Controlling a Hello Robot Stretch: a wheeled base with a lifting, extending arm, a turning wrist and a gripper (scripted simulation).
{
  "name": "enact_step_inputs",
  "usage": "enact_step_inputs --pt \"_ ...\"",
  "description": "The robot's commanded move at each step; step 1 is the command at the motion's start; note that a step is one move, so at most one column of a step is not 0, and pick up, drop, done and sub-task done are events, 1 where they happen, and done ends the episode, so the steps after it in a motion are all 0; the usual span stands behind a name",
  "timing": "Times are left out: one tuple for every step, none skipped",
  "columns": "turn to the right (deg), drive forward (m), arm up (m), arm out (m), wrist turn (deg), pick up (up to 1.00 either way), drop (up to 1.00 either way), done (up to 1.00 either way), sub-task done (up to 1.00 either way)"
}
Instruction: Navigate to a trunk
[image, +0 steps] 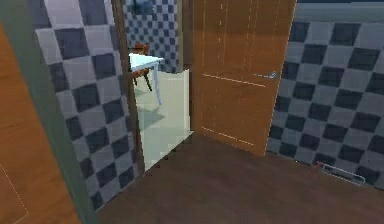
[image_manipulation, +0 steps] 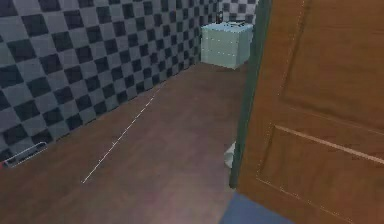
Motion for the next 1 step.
enact_step_inputs --pt "45.0 0.00 0.00 0.00 0.0 0.00 0.00 0.00 0.00"
